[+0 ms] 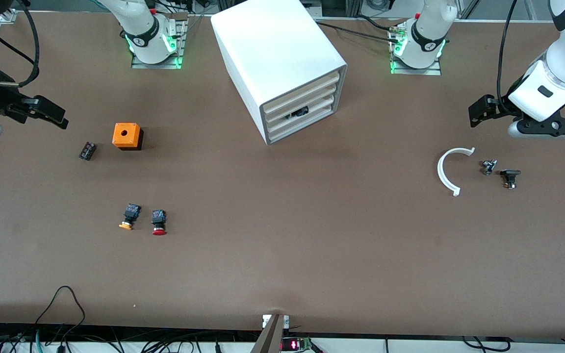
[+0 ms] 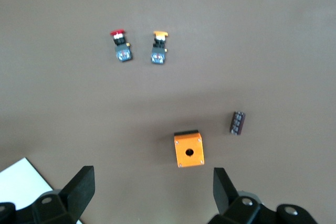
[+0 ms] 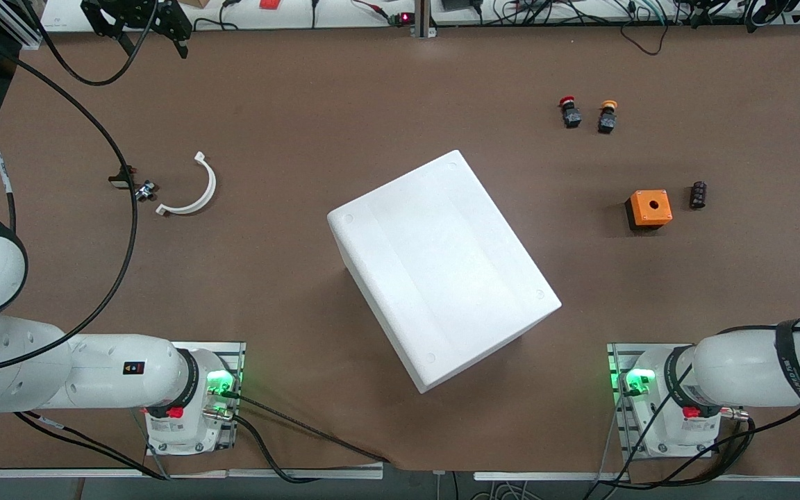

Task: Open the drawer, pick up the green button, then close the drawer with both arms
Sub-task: 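Move the left gripper toward the drawer handle while the right gripper advances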

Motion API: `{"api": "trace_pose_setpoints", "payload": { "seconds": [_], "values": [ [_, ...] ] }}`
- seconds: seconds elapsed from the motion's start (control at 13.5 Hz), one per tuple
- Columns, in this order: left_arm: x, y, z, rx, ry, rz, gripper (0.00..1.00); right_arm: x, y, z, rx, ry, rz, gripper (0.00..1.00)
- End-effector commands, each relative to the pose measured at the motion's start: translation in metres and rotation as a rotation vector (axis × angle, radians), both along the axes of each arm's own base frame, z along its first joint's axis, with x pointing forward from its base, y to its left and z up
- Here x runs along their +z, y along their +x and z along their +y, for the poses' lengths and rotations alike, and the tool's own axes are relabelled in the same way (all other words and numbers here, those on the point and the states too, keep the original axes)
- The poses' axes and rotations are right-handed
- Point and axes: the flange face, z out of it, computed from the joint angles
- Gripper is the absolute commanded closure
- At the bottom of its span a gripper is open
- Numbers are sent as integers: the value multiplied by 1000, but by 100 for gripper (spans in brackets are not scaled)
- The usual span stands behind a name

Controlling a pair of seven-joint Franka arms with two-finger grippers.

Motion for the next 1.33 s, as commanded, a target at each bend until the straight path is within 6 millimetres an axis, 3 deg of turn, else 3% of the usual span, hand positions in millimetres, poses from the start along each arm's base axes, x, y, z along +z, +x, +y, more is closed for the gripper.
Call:
{"api": "trace_pose_setpoints", "payload": {
  "seconds": [0.0,0.37,0.67,0.89,0.96,1.11,1.19,1.26],
  "values": [
    [8,-3,-4,6,-13,3,0,-28,3,0,26,-36,26,0],
    [-13,-16,-14,2,-102,177,0,-51,19,24,53,-34,25,0],
    [-24,-29,-33,-6,-252,312,0,-68,33,25,51,-28,13,0],
    [-40,-22,-49,8,-444,376,0,-78,41,26,46,-26,4,0],
    [-48,-19,-54,4,-499,402,0,-83,44,29,20,-30,-2,0],
    [-72,-10,-61,-63,-585,432,0,-108,49,60,-48,-33,30,0],
    [-89,-4,-64,-95,-657,453,0,-125,54,68,-66,-40,37,0],
    [-108,1,-63,-122,-738,467,0,-128,58,77,-57,-36,16,0]
  ]
}}
